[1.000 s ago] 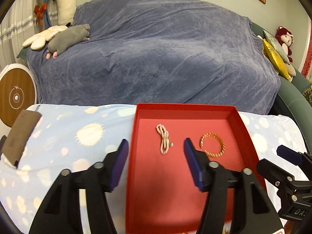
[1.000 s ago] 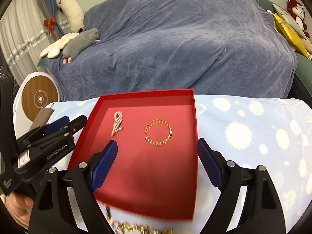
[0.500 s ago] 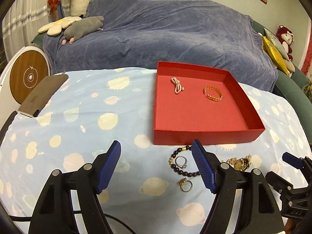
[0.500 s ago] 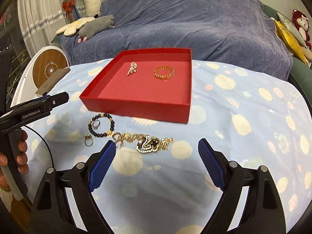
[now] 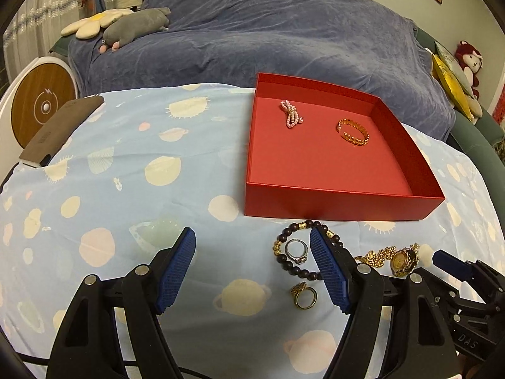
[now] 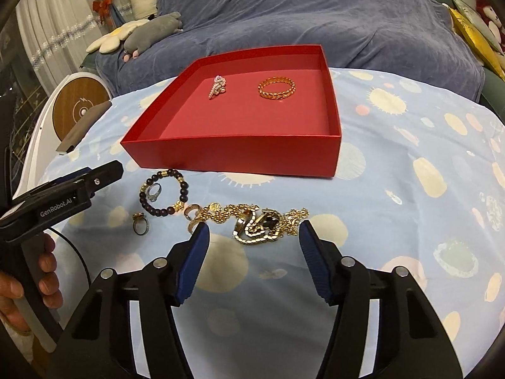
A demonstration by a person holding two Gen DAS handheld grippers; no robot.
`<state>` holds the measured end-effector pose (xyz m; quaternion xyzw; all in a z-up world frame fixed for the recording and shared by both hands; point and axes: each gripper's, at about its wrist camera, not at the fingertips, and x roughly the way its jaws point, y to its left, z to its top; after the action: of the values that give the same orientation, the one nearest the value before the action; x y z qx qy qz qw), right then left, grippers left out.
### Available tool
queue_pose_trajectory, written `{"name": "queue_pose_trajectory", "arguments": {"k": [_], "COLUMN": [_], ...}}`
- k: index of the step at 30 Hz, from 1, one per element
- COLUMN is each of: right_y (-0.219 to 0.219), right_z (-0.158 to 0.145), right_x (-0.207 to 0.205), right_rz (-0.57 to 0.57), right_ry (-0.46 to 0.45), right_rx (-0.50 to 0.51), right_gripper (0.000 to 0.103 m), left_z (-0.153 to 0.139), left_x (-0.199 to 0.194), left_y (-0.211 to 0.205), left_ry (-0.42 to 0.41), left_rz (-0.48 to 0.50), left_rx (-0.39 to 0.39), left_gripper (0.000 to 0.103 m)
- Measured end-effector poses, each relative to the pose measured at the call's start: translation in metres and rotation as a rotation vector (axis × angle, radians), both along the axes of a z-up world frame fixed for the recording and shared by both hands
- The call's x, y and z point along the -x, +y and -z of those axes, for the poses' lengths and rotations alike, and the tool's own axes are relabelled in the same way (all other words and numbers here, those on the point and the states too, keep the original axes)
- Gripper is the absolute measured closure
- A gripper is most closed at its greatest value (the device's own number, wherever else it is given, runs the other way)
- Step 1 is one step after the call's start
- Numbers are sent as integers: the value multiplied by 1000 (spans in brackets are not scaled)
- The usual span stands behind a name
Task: Organize jewelry
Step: 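Close the right tool on the gold chain with the watch pendant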
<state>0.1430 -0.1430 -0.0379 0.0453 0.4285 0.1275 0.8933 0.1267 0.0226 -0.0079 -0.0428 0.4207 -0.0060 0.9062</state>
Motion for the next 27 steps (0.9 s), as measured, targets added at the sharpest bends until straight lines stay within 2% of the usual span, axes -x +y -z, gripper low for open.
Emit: {"name": "queue_pose_trajectory", "arguments": {"k": [8, 10, 12, 18, 27], "right_y": [13, 14, 16, 13, 0], "right_z": [11, 13, 15, 20, -9], "right_x": [-13, -17, -19, -21, -8], "right_rz": [-1, 1, 3, 13, 32], "right_ry": [21, 28, 29, 50, -4], "right_rx": [14, 16, 28, 26, -33], "right_gripper": [57, 68, 71, 92, 92], "left_z": [6, 8, 10, 15, 23], "left_x": [-2, -2, -2, 4, 19], "left_y": [-2, 1, 2, 0, -14], "left_ry": [27, 35, 49, 84, 108], "left_rz": [15, 13, 16, 44, 104], "left_rx": [12, 19, 30, 55, 16], "left_gripper": [31, 31, 31, 31, 31]}}
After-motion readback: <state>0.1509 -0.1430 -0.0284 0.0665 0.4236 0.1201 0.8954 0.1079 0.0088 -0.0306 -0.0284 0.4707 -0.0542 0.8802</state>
